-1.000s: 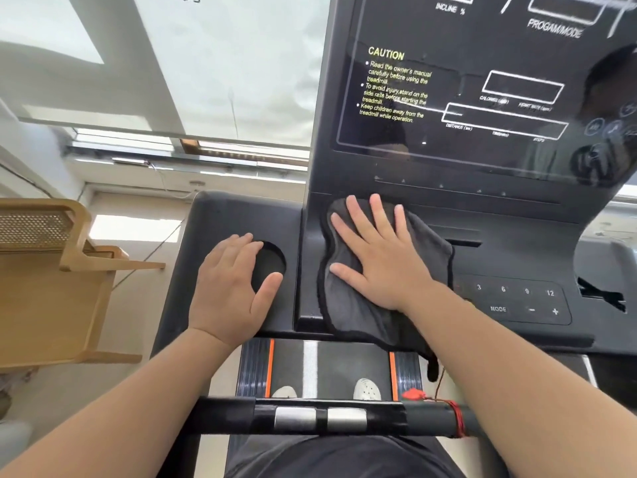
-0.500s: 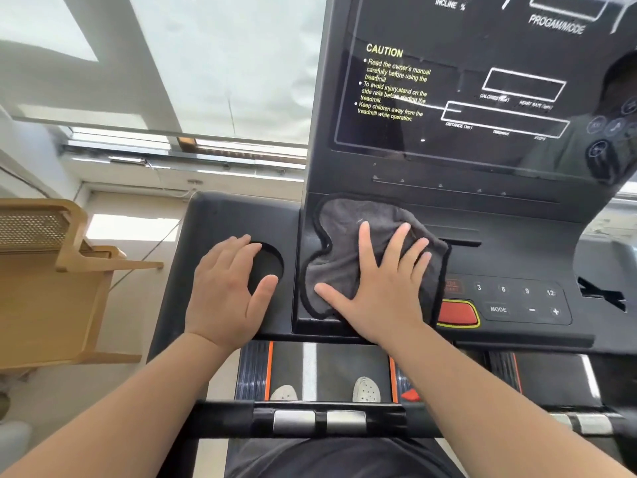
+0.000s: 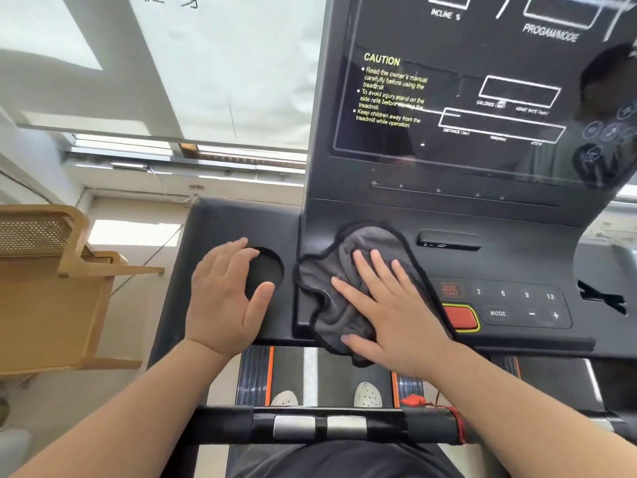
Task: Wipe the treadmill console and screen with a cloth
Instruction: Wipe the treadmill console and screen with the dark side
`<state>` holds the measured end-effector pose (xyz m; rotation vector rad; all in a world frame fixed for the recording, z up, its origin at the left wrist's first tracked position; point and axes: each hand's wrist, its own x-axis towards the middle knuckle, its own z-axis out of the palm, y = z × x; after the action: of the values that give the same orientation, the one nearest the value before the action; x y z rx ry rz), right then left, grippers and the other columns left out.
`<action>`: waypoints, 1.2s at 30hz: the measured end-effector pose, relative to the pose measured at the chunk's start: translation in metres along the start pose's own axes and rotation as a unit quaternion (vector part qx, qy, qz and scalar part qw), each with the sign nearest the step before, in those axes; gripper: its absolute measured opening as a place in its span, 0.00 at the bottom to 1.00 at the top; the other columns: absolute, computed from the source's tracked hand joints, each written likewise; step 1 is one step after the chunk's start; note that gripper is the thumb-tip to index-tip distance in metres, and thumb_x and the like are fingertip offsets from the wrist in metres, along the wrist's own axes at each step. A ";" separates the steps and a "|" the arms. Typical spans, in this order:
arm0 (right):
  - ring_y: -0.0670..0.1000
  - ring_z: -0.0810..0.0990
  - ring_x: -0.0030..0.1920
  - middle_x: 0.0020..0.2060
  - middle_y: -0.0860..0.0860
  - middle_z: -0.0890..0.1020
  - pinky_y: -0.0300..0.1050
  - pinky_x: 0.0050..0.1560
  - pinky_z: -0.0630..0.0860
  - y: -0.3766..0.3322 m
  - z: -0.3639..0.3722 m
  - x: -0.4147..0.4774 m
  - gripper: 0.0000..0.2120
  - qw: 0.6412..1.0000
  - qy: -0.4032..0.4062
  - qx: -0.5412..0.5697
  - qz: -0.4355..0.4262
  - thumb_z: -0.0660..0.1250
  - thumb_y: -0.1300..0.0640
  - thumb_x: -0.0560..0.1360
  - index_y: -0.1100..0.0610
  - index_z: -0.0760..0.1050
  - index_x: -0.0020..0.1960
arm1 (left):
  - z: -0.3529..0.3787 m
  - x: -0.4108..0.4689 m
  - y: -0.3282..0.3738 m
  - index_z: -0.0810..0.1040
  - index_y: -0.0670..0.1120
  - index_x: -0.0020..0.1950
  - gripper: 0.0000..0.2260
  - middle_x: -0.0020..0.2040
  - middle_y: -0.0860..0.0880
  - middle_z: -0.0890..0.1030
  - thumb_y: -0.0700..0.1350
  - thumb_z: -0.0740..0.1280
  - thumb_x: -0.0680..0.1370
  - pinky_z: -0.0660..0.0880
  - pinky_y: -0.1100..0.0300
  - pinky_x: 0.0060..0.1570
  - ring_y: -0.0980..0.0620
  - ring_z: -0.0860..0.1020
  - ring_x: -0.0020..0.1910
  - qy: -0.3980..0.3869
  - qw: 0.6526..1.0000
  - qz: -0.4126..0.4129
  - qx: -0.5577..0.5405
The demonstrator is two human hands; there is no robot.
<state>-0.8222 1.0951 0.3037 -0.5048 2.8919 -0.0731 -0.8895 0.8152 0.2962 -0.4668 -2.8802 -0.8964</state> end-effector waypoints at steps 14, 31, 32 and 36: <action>0.60 0.31 0.81 0.83 0.57 0.38 0.65 0.81 0.38 -0.058 -0.018 0.086 0.36 0.997 0.039 0.020 0.062 0.45 0.31 0.82 0.46 0.45 0.84 | -0.001 0.000 0.004 0.77 0.41 0.63 0.27 0.65 0.39 0.78 0.60 0.51 0.80 0.68 0.40 0.66 0.37 0.74 0.65 -0.002 0.999 -0.016 0.030; 0.63 0.35 0.82 0.84 0.58 0.49 0.64 0.79 0.33 -0.025 -0.020 0.067 0.37 0.992 0.055 0.021 0.108 0.41 0.30 0.80 0.47 0.48 0.84 | -0.002 0.001 0.007 0.72 0.43 0.69 0.25 0.65 0.42 0.78 0.56 0.55 0.79 0.68 0.40 0.68 0.39 0.74 0.66 -0.020 0.999 -0.028 0.024; 0.63 0.35 0.82 0.84 0.58 0.47 0.66 0.79 0.34 -0.035 -0.019 0.072 0.37 0.994 0.049 0.014 0.097 0.41 0.30 0.80 0.46 0.48 0.84 | -0.002 0.001 0.007 0.72 0.43 0.69 0.24 0.65 0.42 0.78 0.56 0.55 0.79 0.68 0.40 0.67 0.39 0.74 0.66 -0.020 0.999 -0.025 0.023; 0.59 0.40 0.83 0.84 0.52 0.49 0.66 0.81 0.42 -0.053 -0.012 0.053 0.35 1.000 0.013 0.013 -0.016 0.47 0.30 0.81 0.45 0.52 0.84 | -0.001 0.001 0.004 0.72 0.43 0.69 0.24 0.64 0.42 0.79 0.57 0.54 0.79 0.69 0.40 0.66 0.39 0.74 0.66 -0.021 0.999 -0.017 0.021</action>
<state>-0.8557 1.0274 0.3096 -0.5491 2.9036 -0.1240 -0.8896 0.8181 0.2990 -0.4390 -2.9465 -0.8390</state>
